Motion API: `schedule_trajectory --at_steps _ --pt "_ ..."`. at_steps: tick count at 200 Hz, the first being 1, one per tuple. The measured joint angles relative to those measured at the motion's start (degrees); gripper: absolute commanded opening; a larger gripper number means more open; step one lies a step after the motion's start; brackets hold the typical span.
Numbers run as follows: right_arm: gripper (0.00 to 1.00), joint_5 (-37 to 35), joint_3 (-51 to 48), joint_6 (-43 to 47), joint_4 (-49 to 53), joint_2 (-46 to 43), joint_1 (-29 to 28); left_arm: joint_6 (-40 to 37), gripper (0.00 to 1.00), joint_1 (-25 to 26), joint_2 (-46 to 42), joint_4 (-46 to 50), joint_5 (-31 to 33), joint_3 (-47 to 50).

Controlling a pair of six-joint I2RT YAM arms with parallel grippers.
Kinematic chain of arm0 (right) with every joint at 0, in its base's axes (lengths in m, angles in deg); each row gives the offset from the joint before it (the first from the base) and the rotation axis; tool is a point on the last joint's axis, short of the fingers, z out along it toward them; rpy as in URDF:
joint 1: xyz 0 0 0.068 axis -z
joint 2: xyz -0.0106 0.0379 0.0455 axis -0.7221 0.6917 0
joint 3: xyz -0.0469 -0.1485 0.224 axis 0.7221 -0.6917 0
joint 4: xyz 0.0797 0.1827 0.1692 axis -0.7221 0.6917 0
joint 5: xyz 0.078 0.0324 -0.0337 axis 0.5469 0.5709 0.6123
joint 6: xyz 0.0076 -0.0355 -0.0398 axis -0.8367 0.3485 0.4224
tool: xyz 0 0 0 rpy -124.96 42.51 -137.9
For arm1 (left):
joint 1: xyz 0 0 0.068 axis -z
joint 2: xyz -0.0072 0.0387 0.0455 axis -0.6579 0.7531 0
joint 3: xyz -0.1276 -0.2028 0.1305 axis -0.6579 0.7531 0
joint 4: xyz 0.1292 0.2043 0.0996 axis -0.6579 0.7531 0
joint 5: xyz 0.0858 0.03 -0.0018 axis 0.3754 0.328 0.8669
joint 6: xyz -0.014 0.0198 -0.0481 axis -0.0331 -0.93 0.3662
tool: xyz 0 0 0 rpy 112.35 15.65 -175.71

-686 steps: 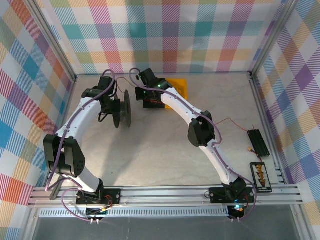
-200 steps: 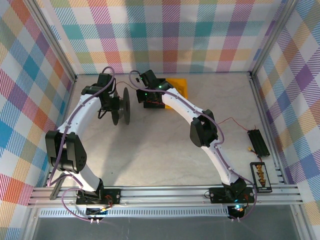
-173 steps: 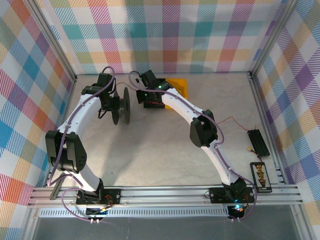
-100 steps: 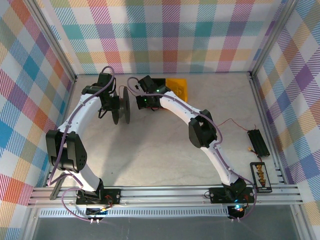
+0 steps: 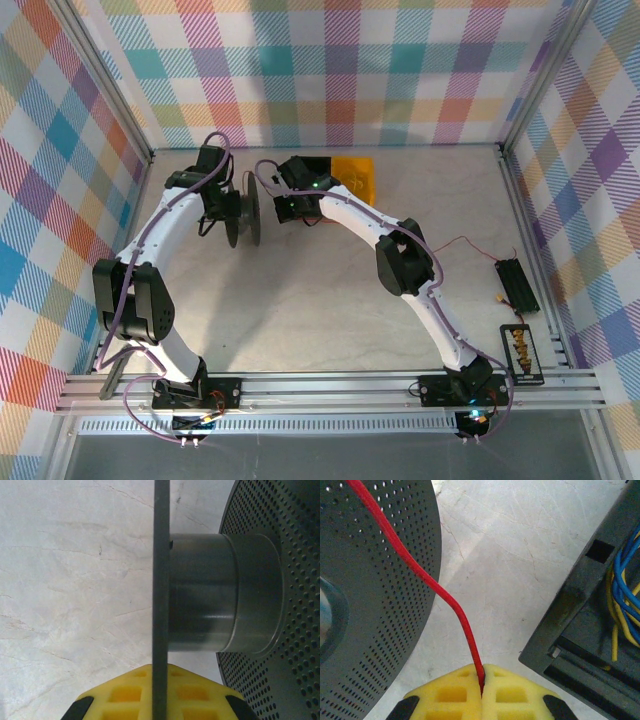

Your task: Wrap the cables

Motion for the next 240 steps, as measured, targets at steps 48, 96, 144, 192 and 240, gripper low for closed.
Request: schedule_trajectory --at_steps 48,96,144,192,240 --pt "0.0 -0.6 0.0 0.0 0.0 0.0 0.0 0.2 0.16 0.0 0.0 -1.2 0.0 0.0" --pt "0.0 -0.8 0.0 0.0 0.0 0.0 0.0 0.2 0.19 0.0 0.0 -2.3 0.5 0.0" --pt "0.0 -0.8 0.0 0.0 0.0 0.0 0.0 0.2 0.24 0.0 0.0 -2.0 1.6 -1.0" --pt "0.0 -0.8 0.0 0.0 0.0 0.0 0.0 0.0 0.3 0.0 0.0 -1.9 2.0 -3.9" --pt "0.0 -0.8 0.0 0.0 0.0 0.0 0.0 0.0 0.37 0.0 -1.0 -2.3 1.8 -4.0"
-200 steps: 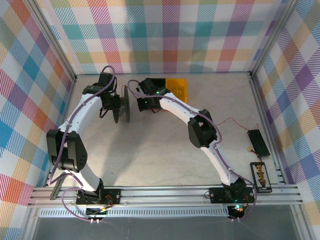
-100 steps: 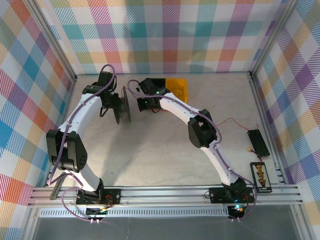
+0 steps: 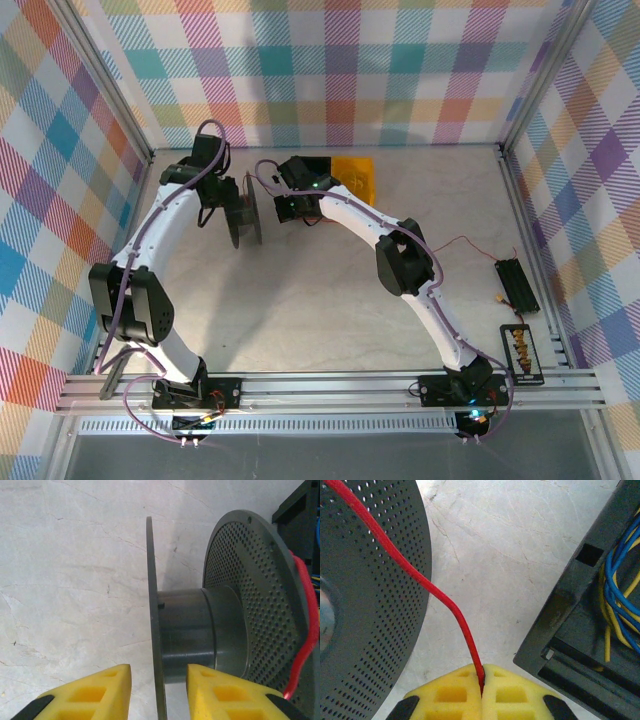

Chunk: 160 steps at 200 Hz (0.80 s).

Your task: Wrap the cables

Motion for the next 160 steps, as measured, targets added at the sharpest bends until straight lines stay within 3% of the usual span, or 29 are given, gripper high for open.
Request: schedule_trajectory --at_steps 66,160 --pt "0.0 0.0 0.1 0.0 0.0 0.0 0.0 0.0 0.48 0.0 -6.3 -4.5 -3.6 2.2" --pt "0.0 0.0 2.0 0.0 0.2 0.0 0.0 0.0 0.48 4.5 -2.8 -4.7 -3.8 2.3"
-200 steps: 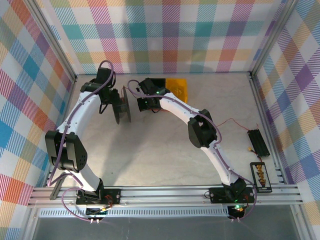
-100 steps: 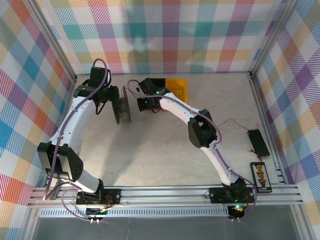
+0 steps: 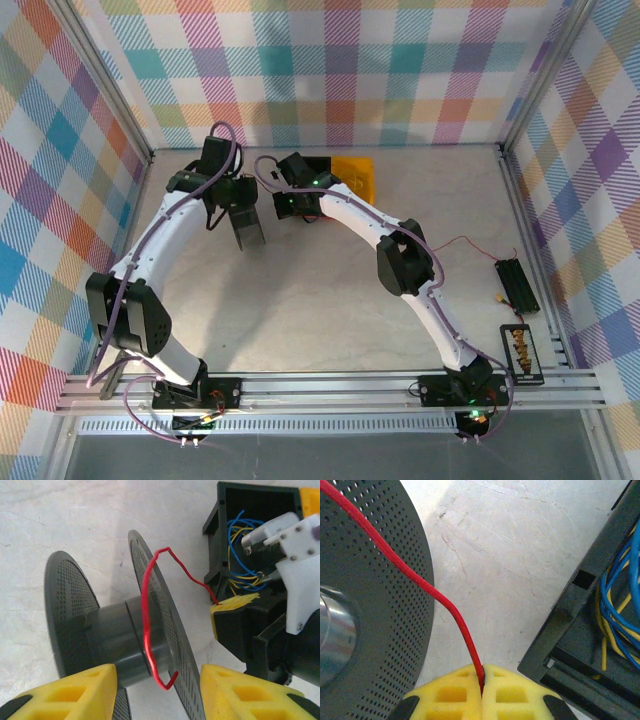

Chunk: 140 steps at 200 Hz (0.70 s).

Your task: Wrap the cables

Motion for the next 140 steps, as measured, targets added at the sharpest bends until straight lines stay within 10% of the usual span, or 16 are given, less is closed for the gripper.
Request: schedule_trajectory --at_steps 140 --pt "0.0 0.0 0.1 0.0 0.0 0.0 0.0 0.0 0.47 0.5 4.6 0.0 3.3 -4.0"
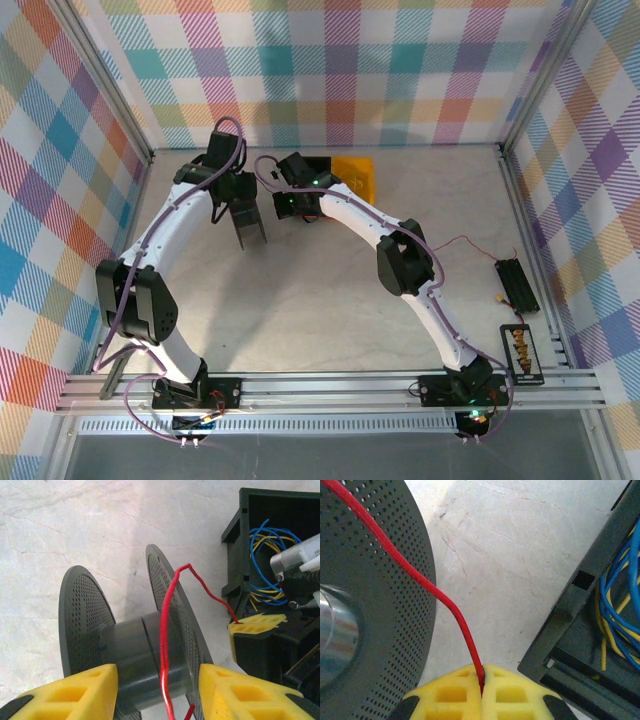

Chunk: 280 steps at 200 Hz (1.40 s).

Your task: Wrap the cables

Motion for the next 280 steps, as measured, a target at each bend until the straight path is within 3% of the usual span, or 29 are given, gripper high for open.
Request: schedule_trajectory --at_steps 206,280 --pt "0.0 0.2 0.2 0.0 0.0 0.0 0.0 -0.3 0.37 0.6 2.1 7.0 2.2 -4.5" --pt "0.0 0.4 0.2 0.0 0.0 0.0 0.0 -1.4 0.55 0.6 2.1 11.8 6.1 -9.0"
